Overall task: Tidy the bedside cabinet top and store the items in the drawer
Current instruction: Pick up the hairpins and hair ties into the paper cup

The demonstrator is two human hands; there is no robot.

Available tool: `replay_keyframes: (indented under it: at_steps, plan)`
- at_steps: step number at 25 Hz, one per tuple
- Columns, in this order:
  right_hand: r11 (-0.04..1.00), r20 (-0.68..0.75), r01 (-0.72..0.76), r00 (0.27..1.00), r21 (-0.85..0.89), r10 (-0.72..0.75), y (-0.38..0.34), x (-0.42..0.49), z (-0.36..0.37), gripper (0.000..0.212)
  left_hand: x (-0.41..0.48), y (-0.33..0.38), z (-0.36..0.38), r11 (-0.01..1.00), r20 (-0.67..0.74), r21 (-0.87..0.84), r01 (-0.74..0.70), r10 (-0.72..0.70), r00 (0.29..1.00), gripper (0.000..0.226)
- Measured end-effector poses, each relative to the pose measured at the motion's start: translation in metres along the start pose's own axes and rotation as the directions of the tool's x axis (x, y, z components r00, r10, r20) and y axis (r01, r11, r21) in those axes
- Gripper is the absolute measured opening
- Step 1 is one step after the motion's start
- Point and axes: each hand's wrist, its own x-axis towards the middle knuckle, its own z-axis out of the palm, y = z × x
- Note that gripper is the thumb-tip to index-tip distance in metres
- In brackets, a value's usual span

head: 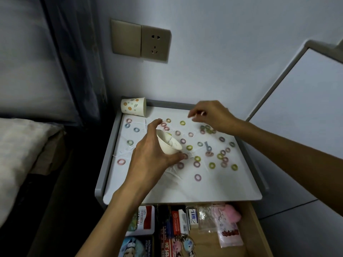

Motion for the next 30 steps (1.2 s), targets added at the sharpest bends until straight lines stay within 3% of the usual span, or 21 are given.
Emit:
replay_keyframes:
  at_steps: [2,4,8,13,16,19,24,30]
  plan:
    - [0.965,0.139,-0.119,0.978,-0.235,0.155,0.046,0.004,0.025,0.027,0.001,-0.001,-0.001,1.000,0.002,-0.015,-0.003,0.003,1.000,0.098]
    - [0.950,0.199,-0.149,0.958,-0.273,0.208,0.073,0.004,0.049,0.032,0.002,-0.003,-0.001,1.000,-0.010,-0.030,-0.004,0.004,1.000,0.098]
    - [0.968,0.160,-0.122,0.974,-0.218,0.159,0.086,0.006,0.067,0.014,0.006,-0.006,-0.001,0.999,-0.036,-0.045,-0.017,0.015,0.999,0.097]
    - [0.956,0.255,-0.072,0.956,-0.284,0.148,0.083,-0.003,0.062,0.004,0.006,-0.005,0.000,0.995,-0.128,-0.092,-0.049,0.037,0.991,0.096]
    - [0.931,0.259,0.004,0.961,-0.365,0.097,0.079,-0.014,0.065,0.003,0.008,-0.005,-0.004,0.957,-0.254,-0.285,-0.046,-0.030,0.967,0.089]
    - [0.903,0.231,0.073,0.972,-0.424,0.031,0.083,-0.021,0.069,0.018,0.009,-0.004,-0.009,0.898,-0.331,-0.439,-0.043,-0.117,0.936,0.084]
    - [0.937,0.243,-0.017,0.964,-0.348,0.108,0.078,-0.019,0.069,0.017,0.010,-0.009,-0.013,0.889,-0.345,-0.457,-0.019,-0.157,0.925,0.082]
    - [0.954,-0.025,-0.299,0.954,-0.018,0.298,0.042,0.011,0.076,0.013,0.010,-0.011,-0.017,0.912,-0.359,-0.410,-0.011,-0.150,0.921,0.081]
